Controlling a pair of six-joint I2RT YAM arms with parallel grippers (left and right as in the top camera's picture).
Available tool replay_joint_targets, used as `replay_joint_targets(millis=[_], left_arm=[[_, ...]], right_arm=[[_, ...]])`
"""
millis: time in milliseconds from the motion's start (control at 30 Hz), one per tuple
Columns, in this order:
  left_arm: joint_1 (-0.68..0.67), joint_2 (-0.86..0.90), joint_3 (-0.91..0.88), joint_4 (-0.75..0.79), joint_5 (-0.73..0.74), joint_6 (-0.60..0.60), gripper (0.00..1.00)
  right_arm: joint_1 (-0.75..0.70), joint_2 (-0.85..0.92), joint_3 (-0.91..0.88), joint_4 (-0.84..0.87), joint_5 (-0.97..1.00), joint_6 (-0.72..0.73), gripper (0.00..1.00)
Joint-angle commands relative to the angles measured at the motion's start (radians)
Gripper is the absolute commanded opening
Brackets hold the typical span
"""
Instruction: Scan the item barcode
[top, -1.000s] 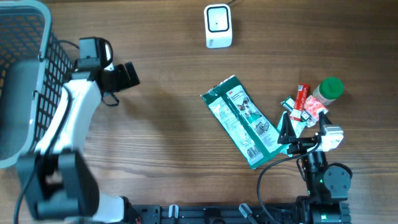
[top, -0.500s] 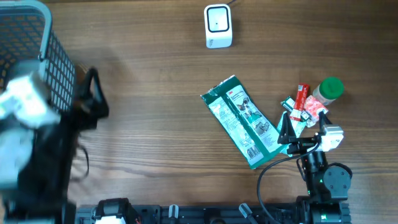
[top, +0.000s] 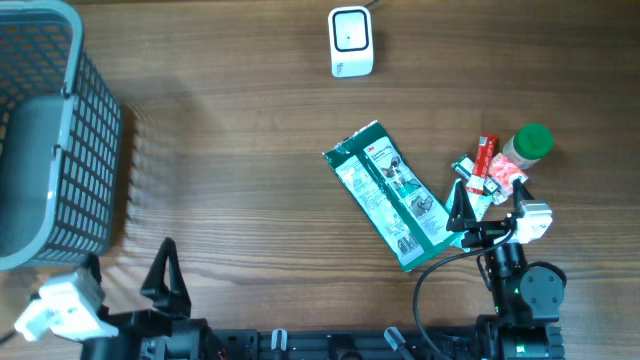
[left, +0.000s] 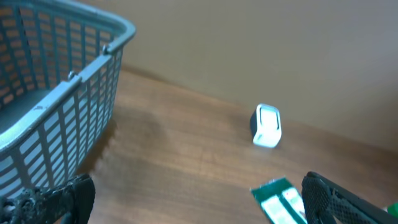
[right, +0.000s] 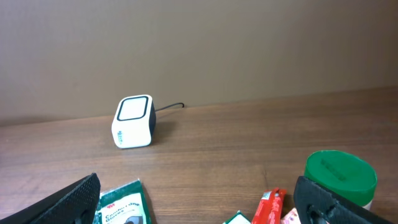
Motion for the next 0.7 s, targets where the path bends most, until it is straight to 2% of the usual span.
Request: replay_joint_targets(millis=[0, 300, 400, 567, 667], left_arm=[[-0.005, -0.107, -0.129, 0.073, -0.002, 0.012, 1.00], [-0.004, -0.240, -0.473, 0.496, 0.012, 0.012, 1.00], [-0.004, -0.240, -0.578, 0.709, 0.013, 0.011, 1.00], [-0.004, -0.240, -0.772, 1.163, 0.013, -0.047, 1.00], [-0.004, -0.241, -0.866, 1.327, 0.013, -0.071, 1.00]], right_arm=[[-0.005, -0.011, -0.001, 0.003, 0.013, 0.019, 1.00], [-0.005, -0.011, -0.001, 0.003, 0.013, 0.019, 1.00], [-0.005, -0.011, -0.001, 0.003, 0.013, 0.019, 1.00], [-0.005, -0.011, -0.001, 0.003, 0.013, 0.019, 1.00], [-0.005, -0.011, -0.001, 0.003, 0.013, 0.018, 1.00]])
